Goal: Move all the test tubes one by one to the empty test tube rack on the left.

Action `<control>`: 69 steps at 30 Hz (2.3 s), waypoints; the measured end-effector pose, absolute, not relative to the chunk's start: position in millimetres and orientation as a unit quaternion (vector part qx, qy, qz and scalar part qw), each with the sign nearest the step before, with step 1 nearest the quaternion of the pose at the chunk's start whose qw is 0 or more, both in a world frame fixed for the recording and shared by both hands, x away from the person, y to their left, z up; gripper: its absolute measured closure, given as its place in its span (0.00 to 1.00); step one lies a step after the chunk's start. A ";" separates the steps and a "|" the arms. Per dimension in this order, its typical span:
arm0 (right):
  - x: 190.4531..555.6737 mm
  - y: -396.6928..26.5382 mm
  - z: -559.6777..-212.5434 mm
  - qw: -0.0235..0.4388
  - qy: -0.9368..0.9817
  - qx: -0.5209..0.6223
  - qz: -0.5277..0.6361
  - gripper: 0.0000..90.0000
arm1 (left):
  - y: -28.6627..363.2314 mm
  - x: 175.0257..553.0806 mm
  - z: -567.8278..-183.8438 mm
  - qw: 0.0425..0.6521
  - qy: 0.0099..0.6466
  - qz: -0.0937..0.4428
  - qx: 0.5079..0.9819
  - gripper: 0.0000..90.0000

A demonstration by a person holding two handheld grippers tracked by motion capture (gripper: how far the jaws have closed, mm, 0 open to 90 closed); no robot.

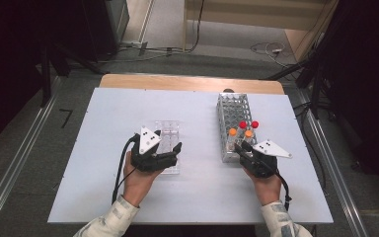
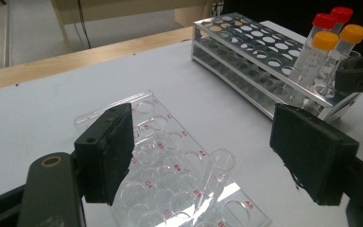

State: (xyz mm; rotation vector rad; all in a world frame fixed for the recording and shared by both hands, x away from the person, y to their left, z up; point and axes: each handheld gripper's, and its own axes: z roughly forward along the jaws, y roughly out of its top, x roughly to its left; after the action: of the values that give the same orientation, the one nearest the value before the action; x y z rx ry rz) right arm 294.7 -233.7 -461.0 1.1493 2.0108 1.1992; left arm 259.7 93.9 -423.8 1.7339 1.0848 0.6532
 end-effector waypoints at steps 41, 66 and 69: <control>265.0 -225.2 -410.3 0.281 0.721 0.377 0.509 0.81 | 94.4 257.8 -420.4 0.485 0.441 0.268 0.706 0.26; 249.8 -162.8 -443.8 0.211 0.779 0.324 0.493 0.81 | 78.0 247.6 -415.1 0.498 0.410 0.249 0.722 0.28; 249.3 -157.5 -447.1 0.206 0.782 0.322 0.493 0.81 | 73.7 245.3 -414.8 0.503 0.402 0.241 0.726 0.29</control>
State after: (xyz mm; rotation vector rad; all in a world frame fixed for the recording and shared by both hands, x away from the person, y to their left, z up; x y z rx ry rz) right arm 249.3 -157.5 -447.1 0.8971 2.1783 1.3747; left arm 245.3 73.7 -414.8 1.7530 0.9720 0.5809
